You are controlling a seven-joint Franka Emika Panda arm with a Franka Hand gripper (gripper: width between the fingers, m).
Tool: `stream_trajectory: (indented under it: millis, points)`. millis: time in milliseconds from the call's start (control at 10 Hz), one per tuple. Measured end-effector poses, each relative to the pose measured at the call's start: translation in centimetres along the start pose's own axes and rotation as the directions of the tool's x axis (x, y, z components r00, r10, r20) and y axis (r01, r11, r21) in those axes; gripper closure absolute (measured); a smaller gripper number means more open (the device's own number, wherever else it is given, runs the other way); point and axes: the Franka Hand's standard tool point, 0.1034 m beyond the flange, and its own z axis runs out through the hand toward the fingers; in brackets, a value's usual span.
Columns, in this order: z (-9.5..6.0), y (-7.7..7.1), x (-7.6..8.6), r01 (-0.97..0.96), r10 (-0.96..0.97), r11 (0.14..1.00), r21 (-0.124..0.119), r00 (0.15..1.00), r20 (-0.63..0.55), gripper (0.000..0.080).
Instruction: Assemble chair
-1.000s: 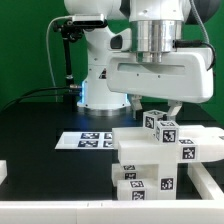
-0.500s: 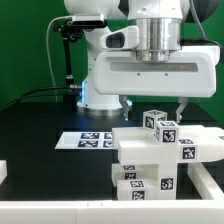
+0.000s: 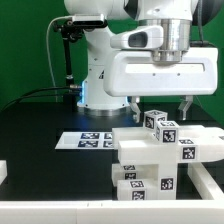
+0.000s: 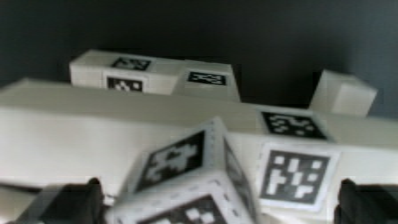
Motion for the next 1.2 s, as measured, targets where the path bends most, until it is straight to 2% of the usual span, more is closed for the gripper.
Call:
stream_trajectory:
  millis: [300,400,500,600,800,1000,1200]
  points:
    - [0.1,0.1,-0.1,-0.03,0.03,1.0,0.0,1.0,0.001,0.0197]
    - [0.1,0.1,-0.1,-0.04,0.04,0.999,0.001,0.999,0.001,0.0372]
    - [0.1,0.1,-0.1,-0.14,0.14,0.99,0.002,0.99,0.002,0.0372]
    - [0.1,0.1,-0.1,-0.184,0.184,0.983,0.003,0.983,0.002,0.0517]
    - [0.1,0.1,-0.1,-0.302,0.302,0.953,0.003,0.953,0.002,0.0517]
    - [0.1,0.5,-0.2,-0.506,0.506,0.863,-0.001,0.863,0.0,0.0517]
    - [0.2,1.4,-0.1,-0.638,0.638,0.77,0.019,0.77,-0.01,0.0517]
